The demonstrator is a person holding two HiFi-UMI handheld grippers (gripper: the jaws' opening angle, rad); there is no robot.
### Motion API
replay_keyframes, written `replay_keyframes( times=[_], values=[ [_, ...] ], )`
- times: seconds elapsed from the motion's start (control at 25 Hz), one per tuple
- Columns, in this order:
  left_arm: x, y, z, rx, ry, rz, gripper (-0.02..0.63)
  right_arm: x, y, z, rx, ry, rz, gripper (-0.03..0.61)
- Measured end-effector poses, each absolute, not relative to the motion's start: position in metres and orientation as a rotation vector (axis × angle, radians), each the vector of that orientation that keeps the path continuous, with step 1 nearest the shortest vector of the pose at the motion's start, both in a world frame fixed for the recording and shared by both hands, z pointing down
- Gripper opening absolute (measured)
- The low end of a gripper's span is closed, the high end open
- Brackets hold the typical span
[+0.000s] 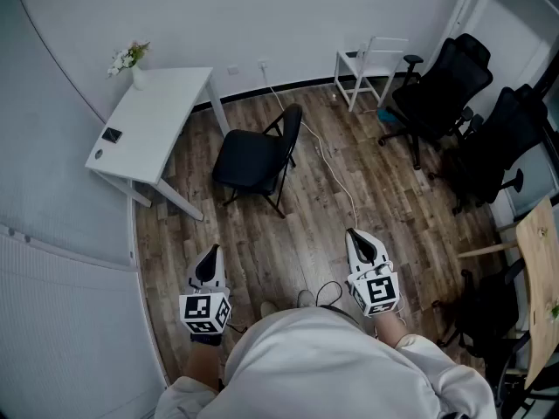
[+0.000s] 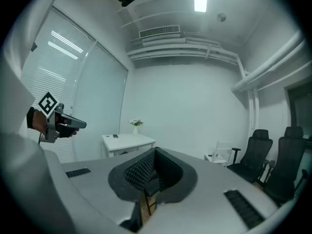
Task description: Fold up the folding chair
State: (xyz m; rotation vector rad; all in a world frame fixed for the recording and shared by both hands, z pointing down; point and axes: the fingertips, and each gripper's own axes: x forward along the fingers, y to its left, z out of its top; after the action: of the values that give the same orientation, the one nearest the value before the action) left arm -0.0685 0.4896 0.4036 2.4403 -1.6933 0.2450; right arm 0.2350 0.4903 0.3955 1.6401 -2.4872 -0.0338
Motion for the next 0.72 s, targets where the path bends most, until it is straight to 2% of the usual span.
replay_keyframes(
  times=[0.72],
  values=[
    [-0.09,0.487,0.393,2.455,-1.725,0.261,0.008,0.211,0.474,0.379,1.611,-2.546,-0.072,0.014]
  ],
)
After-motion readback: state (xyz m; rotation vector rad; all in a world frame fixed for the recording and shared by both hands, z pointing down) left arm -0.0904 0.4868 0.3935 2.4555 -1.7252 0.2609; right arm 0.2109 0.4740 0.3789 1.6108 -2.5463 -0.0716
